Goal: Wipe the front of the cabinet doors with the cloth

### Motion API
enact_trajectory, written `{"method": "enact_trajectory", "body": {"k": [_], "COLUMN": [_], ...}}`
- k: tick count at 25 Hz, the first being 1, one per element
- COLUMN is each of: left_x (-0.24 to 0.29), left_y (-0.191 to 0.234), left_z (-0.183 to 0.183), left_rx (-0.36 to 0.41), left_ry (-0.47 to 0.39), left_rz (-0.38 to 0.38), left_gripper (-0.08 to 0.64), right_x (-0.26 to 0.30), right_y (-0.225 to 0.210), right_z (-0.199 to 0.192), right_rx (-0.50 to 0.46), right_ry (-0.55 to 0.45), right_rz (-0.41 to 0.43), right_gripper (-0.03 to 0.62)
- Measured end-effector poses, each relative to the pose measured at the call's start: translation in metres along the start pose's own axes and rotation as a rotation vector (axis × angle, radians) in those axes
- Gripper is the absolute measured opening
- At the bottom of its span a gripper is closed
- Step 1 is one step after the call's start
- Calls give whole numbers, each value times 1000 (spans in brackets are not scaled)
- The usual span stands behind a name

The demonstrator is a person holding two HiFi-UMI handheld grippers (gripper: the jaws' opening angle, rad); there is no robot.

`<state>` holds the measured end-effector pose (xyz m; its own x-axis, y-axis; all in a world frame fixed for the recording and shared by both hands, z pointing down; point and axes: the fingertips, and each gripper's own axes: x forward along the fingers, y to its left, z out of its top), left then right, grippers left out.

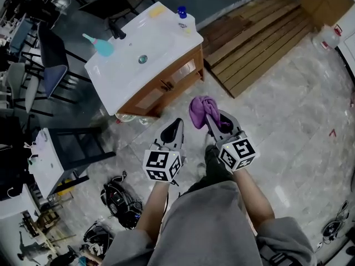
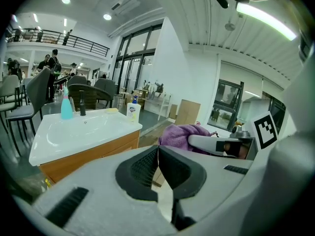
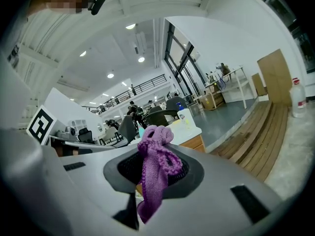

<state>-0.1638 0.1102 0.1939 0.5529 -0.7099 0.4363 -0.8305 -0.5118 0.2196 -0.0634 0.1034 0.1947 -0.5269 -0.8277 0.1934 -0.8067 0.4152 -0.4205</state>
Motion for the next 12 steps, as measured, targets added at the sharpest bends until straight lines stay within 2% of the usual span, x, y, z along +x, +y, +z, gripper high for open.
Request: {"method": "enact_trajectory", "body": {"k": [12], "left_x": [71], "left_y": [31], "left_z": [5], "left_rx": [-26], "left_ry": [74], "left_rz": [35], "left_gripper": [11], "right_x": [58], "right_y": [-57], "right_z": [-6], "right_rx": [64], "right_ry": [36], "right_rz": [5], "right_gripper": [69]}}
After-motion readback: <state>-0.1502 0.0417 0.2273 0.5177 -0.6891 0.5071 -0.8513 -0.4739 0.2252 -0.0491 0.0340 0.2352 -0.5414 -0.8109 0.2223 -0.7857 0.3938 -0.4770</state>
